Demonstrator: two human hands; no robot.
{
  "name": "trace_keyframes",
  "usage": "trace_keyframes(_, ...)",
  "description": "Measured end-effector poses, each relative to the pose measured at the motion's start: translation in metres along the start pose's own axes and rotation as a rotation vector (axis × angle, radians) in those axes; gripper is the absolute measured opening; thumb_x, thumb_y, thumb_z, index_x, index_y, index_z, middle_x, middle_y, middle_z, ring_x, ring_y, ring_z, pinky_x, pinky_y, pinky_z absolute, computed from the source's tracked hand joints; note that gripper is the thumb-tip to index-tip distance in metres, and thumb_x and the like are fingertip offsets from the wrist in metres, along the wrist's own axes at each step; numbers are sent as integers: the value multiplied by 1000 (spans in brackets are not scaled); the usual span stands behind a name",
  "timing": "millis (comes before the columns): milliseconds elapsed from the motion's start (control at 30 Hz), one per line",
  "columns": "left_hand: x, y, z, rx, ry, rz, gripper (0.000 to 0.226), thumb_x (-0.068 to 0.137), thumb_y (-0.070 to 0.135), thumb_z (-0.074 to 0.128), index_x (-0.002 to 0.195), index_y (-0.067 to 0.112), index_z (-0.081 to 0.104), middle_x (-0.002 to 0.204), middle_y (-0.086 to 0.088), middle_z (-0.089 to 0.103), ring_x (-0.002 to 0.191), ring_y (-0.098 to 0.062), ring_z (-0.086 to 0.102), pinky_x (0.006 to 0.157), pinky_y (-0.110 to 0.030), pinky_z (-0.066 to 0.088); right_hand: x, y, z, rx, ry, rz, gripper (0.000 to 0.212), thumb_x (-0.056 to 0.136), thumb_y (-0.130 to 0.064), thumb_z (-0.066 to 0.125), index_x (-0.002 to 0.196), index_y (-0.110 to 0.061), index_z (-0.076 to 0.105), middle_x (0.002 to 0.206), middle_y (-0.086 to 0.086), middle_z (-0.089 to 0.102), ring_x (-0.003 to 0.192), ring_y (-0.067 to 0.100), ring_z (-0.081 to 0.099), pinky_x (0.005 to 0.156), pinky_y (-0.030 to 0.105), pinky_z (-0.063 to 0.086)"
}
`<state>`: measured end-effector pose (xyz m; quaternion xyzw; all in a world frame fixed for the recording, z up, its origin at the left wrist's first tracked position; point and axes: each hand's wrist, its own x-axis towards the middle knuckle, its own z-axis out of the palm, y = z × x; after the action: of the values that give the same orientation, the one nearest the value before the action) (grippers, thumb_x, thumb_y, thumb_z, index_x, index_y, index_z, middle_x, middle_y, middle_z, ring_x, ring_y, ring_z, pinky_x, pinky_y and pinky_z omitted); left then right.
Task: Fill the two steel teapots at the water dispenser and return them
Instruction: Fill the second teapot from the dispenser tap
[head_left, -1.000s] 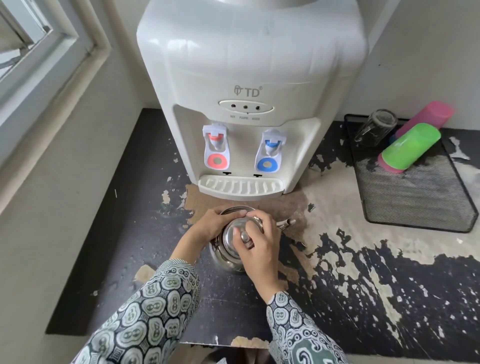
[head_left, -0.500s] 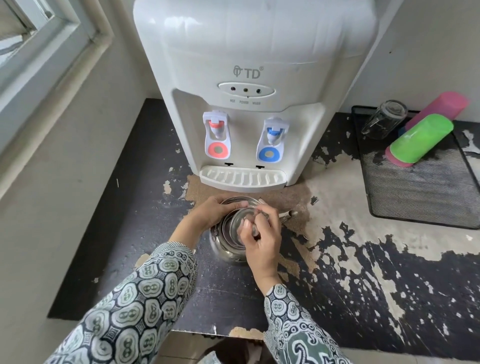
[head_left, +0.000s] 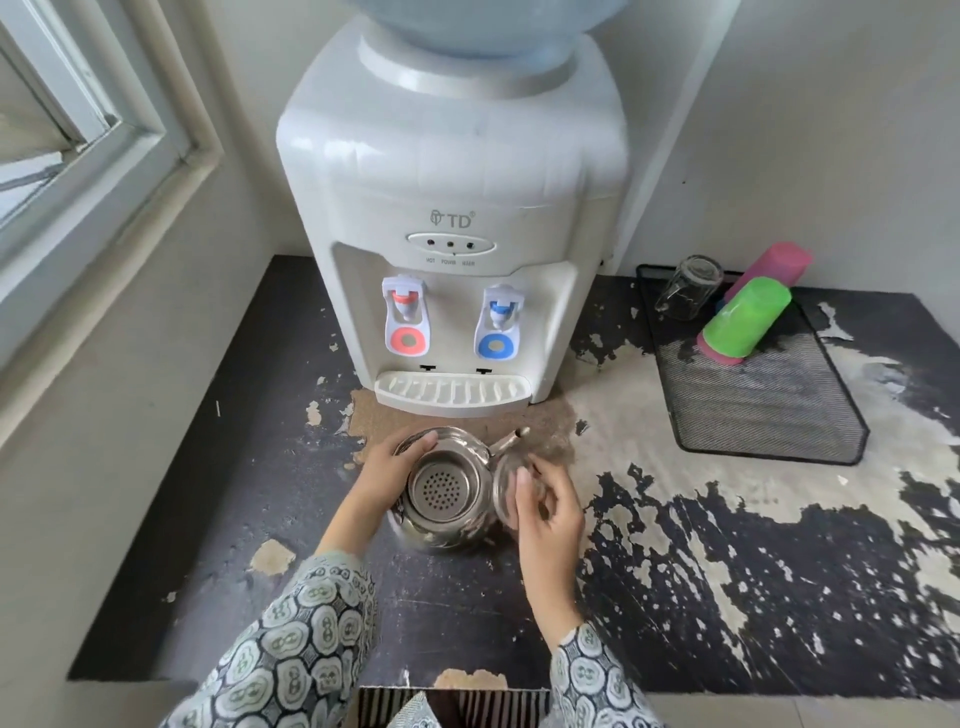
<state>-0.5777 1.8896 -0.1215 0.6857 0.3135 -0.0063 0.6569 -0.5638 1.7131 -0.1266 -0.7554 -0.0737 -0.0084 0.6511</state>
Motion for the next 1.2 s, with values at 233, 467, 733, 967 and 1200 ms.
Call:
trace_keyframes(233, -40, -27, 21, -232, 466, -102, 31, 91, 32, 54, 117, 16, 59, 119, -3, 60, 114, -24, 53, 100, -43, 42, 4, 32, -21, -358, -146, 50, 38, 80, -20, 69, 68, -23, 33, 63, -6, 36, 57, 9, 35, 54, 22, 35)
trace_keyframes(467, -69, -32, 39, -585, 539, -228, 16, 96, 21, 44, 83, 12, 43, 89, -12, 48, 91, -26, 47, 83, -46, 44, 3, 43, -20, -605, -259, -27, 15, 83, -15, 66, 88, -10, 53, 91, -5, 56, 94, 7, 50, 86, 23, 42)
trace_keyframes(733, -93, -42, 28, -372, 233, -217, 44, 98, 27, 39, 136, 26, 17, 131, -18, 45, 117, -38, 51, 93, -52, 46, -34, 19, 2, -307, -173, 60, 14, 93, -32, 47, 103, -23, 51, 93, -13, 50, 94, 10, 47, 83, 12, 36)
trace_keyframes(967, -88, -36, 16, -190, 90, 65, 65, 91, 24, 55, 141, 26, 14, 136, 1, 33, 122, -14, 40, 97, -28, 35, -14, 12, 5, -524, -336, 115, 34, 94, -38, 46, 124, -24, 46, 126, -9, 54, 122, 11, 47, 113, 54, -6)
trace_keyframes(1200, -71, -44, 9, 27, -107, 172, 108, 61, 35, 84, 140, 36, 11, 141, 7, 38, 130, -7, 40, 111, -31, 31, 21, 10, 5, -580, -558, 86, 35, 97, -44, 30, 128, -34, 43, 132, -16, 50, 123, 6, 45, 111, 63, -8)
